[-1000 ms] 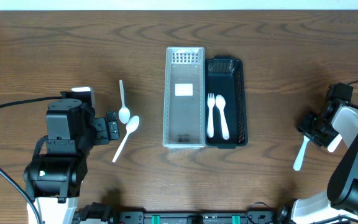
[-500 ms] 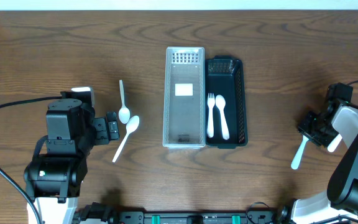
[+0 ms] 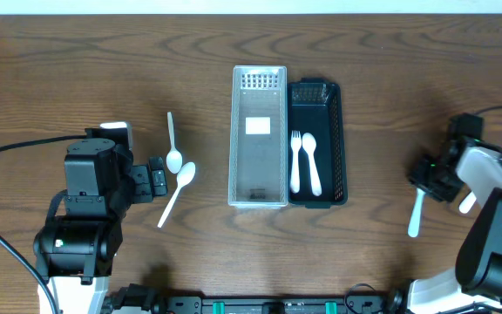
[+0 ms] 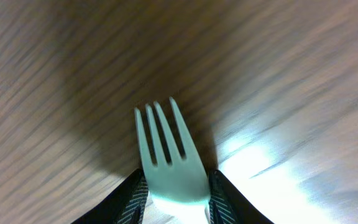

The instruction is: Pack container

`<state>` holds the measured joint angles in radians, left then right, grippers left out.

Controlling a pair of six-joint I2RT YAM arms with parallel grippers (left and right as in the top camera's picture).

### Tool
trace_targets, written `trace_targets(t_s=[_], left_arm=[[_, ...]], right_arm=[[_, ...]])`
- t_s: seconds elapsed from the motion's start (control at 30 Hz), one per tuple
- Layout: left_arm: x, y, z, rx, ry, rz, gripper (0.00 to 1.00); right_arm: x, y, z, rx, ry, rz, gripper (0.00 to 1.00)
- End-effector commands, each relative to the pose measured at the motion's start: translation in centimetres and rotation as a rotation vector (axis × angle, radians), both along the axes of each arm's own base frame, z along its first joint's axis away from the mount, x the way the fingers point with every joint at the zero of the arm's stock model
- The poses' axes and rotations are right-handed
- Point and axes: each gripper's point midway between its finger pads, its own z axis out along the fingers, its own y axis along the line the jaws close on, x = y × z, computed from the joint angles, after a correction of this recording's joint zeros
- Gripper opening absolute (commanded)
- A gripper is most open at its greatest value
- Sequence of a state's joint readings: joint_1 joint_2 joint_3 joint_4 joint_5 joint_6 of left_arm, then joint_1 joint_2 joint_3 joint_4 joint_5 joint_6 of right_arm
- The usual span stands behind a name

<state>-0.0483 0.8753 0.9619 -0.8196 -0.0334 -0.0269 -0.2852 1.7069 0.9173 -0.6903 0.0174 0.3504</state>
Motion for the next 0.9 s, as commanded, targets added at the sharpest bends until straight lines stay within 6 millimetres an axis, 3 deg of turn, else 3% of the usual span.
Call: trace_targets(t_s=[0.0, 0.27, 0.37, 0.5, 0.7, 0.8, 0.87], left_arm=[[0.1, 0.2, 0.7, -0.003, -0.015, 0.013, 0.98], [0.1, 0.2, 0.7, -0.003, -0.015, 0.013, 0.98], [0.1, 0.2, 0.7, -0.003, -0.015, 0.013, 0.98], [0.1, 0.2, 0.7, -0.003, -0.015, 0.013, 0.98], [0.1, 0.2, 0.7, -0.003, -0.015, 0.013, 0.98], [0.1, 0.2, 0.7, -0.003, -0.015, 0.013, 0.98], [0.1, 0.2, 0.7, -0.003, -0.015, 0.013, 0.98]], right_arm=[[3.2, 2.8, 4.5, 0.001, -0.139, 0.137, 0.35], [6.9, 10.7, 15.6, -0.031, -0.386, 0.388, 0.36], [7.4, 11.9, 17.4, -0.039, -0.432, 0.416, 0.37], [7.2, 10.8, 16.5, -0.068, -0.387, 0.388, 0.38], [5.3, 6.2, 13.4, -0.188, -0.193, 0.361, 0.4], [4.9, 5.2, 11.8, -0.19, -0.114, 0.421, 0.54], [4.7, 4.7, 10.6, -0.181, -0.071, 0.416, 0.58]])
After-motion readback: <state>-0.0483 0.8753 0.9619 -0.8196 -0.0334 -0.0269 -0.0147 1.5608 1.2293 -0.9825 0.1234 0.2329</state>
